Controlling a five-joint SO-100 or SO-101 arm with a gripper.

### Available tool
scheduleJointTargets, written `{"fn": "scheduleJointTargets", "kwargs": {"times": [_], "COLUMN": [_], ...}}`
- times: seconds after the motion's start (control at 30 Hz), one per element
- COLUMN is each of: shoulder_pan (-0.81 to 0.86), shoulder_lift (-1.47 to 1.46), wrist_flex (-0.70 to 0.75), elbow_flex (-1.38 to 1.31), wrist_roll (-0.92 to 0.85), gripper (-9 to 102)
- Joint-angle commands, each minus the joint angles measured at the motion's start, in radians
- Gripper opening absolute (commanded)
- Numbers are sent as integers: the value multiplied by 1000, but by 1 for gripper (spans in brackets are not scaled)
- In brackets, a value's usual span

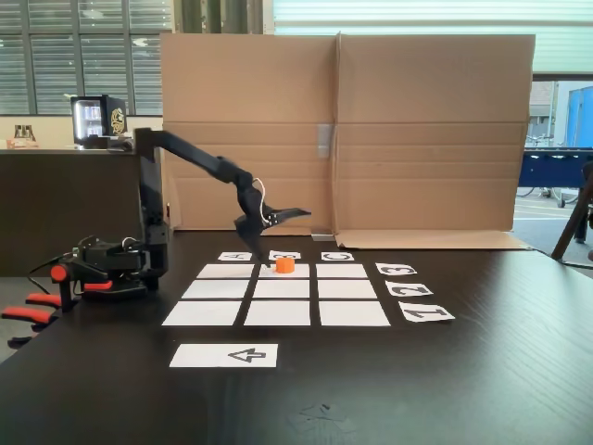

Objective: Pick up the round, orange token and place it in the grid on square B3.

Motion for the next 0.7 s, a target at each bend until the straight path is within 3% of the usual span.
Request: {"fn": "scheduleJointTargets", "kwargs": {"times": [0.0, 0.13, 0.27, 0.37, 0.47, 0.57, 0.67], "shoulder_pan": [179, 584, 1092, 1514, 1798, 1982, 2042], "shoulder_lift": [640, 1160, 1207, 1212, 1210, 1210, 1210], "wrist_flex": [-51, 23, -57, -86, 8, 163, 169], "elbow_flex": [259, 466, 517, 561, 566, 568, 568], "wrist_roll": [6, -8, -26, 35, 34, -44, -3], "gripper": [59, 44, 0, -1, -1, -1, -1]}}
